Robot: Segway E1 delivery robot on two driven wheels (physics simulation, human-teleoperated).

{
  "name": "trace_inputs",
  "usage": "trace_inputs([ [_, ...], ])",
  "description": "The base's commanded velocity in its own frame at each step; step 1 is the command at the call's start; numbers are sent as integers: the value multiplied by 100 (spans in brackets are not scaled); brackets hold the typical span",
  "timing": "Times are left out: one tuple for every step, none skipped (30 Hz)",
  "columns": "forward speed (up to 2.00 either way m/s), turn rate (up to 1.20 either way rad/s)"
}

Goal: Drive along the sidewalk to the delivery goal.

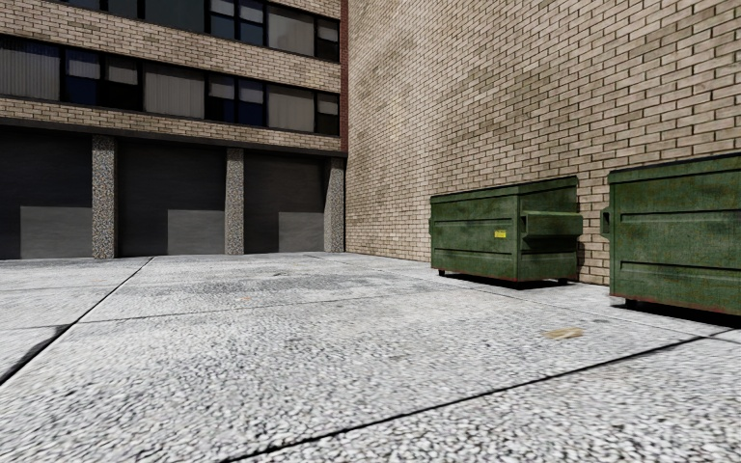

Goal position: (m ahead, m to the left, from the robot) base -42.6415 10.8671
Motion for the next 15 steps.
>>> trace_inputs([
  [0, 0],
  [0, 0],
  [0, 0],
  [0, 0],
  [0, 0],
  [0, 0],
  [0, 0],
  [0, 0],
  [0, 0],
  [0, 0],
  [0, 0],
  [0, 0],
  [0, 0],
  [0, 0],
  [0, 0],
])
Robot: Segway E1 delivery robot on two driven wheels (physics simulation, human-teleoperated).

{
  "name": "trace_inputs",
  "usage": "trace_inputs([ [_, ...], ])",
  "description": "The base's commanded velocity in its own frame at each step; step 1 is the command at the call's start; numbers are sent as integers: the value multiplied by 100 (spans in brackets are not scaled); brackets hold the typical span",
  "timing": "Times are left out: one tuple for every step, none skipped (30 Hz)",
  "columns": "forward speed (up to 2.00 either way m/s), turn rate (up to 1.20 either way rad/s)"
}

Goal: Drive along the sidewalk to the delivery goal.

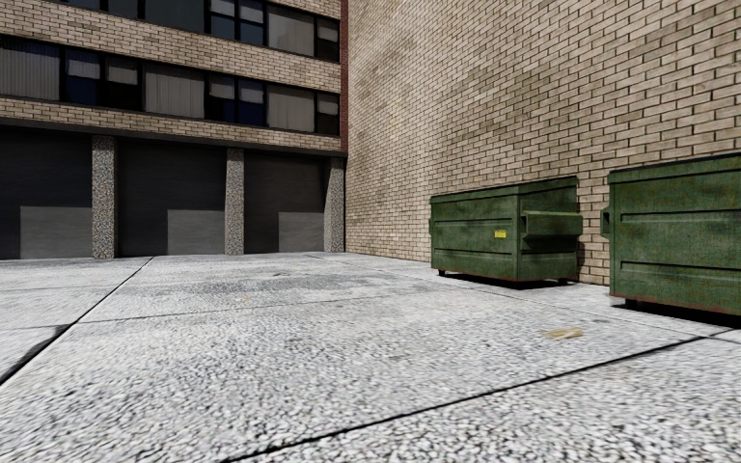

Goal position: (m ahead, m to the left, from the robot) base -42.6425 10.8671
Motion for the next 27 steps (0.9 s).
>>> trace_inputs([
  [0, 0],
  [0, 0],
  [0, 0],
  [0, 0],
  [0, 0],
  [0, 0],
  [0, 0],
  [0, 0],
  [0, 0],
  [0, 0],
  [0, 0],
  [0, 0],
  [0, 0],
  [0, 0],
  [0, 0],
  [0, 8],
  [0, 25],
  [0, 25],
  [0, 42],
  [0, 61],
  [0, 78],
  [0, 91],
  [0, 91],
  [0, 95],
  [0, 96],
  [0, 96],
  [0, 96],
])
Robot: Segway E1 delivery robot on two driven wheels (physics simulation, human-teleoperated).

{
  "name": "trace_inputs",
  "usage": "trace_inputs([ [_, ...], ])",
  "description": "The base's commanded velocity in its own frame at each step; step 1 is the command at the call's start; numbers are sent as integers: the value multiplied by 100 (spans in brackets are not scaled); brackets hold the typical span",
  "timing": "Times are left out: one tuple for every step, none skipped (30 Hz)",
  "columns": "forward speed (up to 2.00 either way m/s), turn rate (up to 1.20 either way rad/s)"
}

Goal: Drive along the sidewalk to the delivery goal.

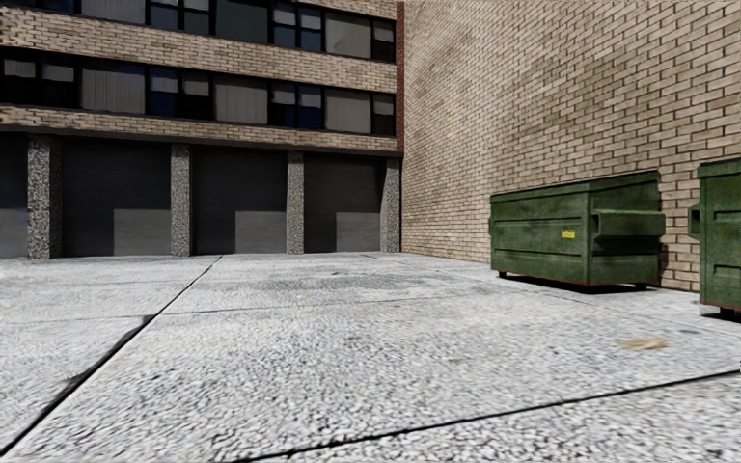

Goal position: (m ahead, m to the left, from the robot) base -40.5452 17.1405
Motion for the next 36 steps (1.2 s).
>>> trace_inputs([
  [0, 96],
  [0, 96],
  [0, 96],
  [0, 96],
  [0, 96],
  [0, 96],
  [0, 96],
  [0, 96],
  [0, 96],
  [0, 96],
  [0, 96],
  [0, 96],
  [0, 96],
  [0, 96],
  [0, 96],
  [0, 96],
  [0, 96],
  [0, 96],
  [0, 96],
  [0, 96],
  [0, 96],
  [0, 96],
  [0, 96],
  [0, 96],
  [0, 96],
  [0, 96],
  [0, 96],
  [0, 96],
  [0, 96],
  [0, 96],
  [0, 96],
  [0, 96],
  [0, 96],
  [0, 96],
  [0, 96],
  [0, 96],
])
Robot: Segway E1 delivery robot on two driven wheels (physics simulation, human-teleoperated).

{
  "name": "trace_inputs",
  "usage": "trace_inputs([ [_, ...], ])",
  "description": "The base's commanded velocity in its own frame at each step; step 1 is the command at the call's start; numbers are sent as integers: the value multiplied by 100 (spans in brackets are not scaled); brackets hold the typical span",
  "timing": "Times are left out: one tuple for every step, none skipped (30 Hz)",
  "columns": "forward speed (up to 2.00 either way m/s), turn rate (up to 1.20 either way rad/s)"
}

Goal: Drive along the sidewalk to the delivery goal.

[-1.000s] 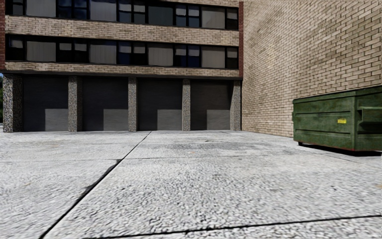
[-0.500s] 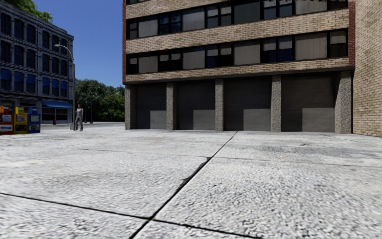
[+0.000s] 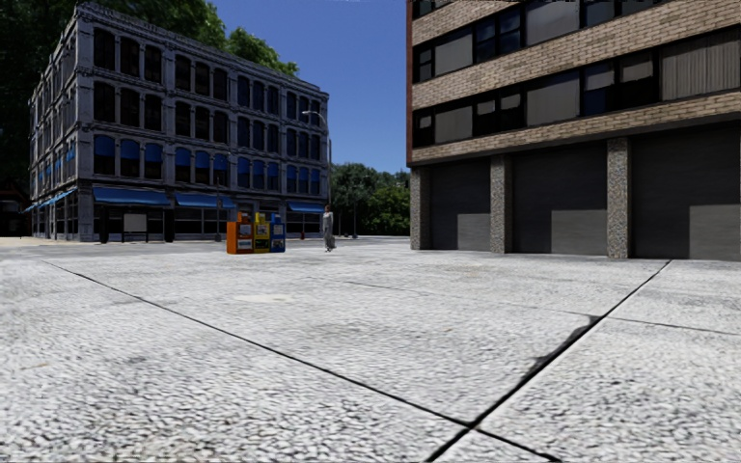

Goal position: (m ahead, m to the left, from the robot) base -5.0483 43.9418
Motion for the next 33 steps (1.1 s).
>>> trace_inputs([
  [0, 96],
  [0, 96],
  [0, 96],
  [0, 96],
  [0, 96],
  [0, 96],
  [0, 96],
  [0, 96],
  [0, 96],
  [0, 96],
  [0, 96],
  [0, 96],
  [0, 96],
  [0, 96],
  [0, 96],
  [0, 96],
  [0, 96],
  [0, 96],
  [0, 96],
  [0, 96],
  [0, 96],
  [0, 96],
  [0, 96],
  [0, 96],
  [0, 96],
  [0, 96],
  [0, 96],
  [0, 96],
  [0, 96],
  [0, 0],
  [74, 0],
  [145, 0],
  [145, 0],
])
